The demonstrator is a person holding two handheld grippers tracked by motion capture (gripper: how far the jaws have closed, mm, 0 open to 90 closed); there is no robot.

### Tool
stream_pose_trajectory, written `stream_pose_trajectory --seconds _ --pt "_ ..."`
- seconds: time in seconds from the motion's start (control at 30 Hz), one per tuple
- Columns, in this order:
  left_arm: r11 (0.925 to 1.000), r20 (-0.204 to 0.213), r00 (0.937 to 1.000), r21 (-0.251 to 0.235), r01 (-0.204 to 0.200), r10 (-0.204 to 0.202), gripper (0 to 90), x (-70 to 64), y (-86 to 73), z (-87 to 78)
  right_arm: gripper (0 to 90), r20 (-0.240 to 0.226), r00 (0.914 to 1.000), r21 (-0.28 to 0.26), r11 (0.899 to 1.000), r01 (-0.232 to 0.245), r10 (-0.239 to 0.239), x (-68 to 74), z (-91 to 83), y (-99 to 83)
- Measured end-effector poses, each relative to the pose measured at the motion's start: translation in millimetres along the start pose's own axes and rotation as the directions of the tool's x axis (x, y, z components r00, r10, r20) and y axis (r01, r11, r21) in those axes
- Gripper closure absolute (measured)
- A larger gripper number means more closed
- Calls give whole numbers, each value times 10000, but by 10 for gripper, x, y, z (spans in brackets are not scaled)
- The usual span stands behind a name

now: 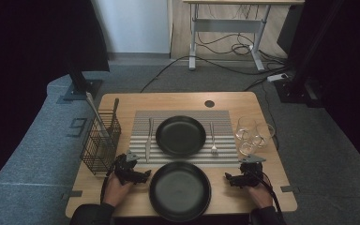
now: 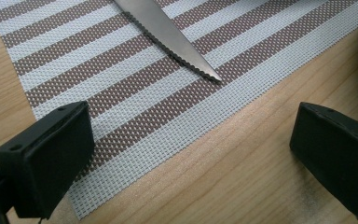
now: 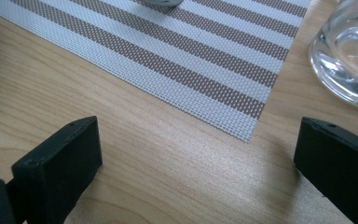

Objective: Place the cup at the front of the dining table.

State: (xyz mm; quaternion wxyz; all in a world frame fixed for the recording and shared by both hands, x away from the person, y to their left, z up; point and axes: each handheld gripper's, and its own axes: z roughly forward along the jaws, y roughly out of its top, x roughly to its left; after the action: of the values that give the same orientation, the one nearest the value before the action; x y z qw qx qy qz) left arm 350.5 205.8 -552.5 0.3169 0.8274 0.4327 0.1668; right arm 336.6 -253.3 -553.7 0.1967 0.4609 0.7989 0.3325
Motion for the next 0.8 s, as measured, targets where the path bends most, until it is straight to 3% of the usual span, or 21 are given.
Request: stream_pose_trajectory --seconds 0.6,0.8 --pt "10000 -11 10000 3 -2 2 0 -1 2 2 8 442 9985 -396 9988 -291 308 -133 -139 44" --pt "10000 -15 10000 2 3 -3 0 -1 3 2 7 652 9963 -549 9971 -519 554 -249 -210 77"
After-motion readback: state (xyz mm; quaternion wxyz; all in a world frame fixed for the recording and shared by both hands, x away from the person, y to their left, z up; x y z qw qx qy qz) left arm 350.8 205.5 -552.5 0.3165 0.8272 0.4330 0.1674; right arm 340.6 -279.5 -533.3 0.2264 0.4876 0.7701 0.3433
